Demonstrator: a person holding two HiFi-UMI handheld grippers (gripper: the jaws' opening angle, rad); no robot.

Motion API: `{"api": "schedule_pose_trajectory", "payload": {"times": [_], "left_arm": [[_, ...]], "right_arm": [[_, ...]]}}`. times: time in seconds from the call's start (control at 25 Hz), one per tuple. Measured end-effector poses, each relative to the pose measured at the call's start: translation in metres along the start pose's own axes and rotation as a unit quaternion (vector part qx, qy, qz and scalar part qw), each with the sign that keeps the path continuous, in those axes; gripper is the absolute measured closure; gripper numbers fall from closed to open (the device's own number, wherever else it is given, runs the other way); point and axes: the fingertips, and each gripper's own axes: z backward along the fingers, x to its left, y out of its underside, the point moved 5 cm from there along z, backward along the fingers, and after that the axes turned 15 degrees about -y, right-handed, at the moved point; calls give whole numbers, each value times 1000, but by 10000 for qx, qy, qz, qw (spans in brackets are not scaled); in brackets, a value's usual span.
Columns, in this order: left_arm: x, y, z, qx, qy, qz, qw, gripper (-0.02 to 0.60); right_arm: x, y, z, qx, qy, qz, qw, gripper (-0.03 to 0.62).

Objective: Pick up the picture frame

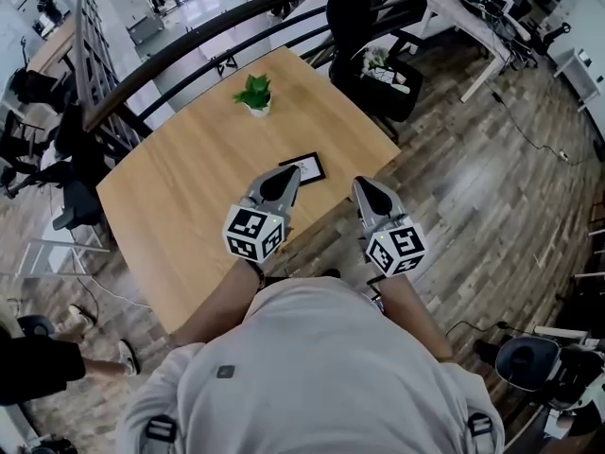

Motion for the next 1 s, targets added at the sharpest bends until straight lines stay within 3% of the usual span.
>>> {"api": "schedule_pose_trajectory", "payload": {"times": [0.44, 1.0], "left_arm": [[-39, 13, -38, 147, -202, -49, 9997, 578], [4, 35, -85, 539, -571, 126, 9968, 578]], "right_arm": [[-51, 16, 27, 123, -254, -256, 9993, 585], [-92, 35, -23, 551, -571, -430, 9959, 585]]}}
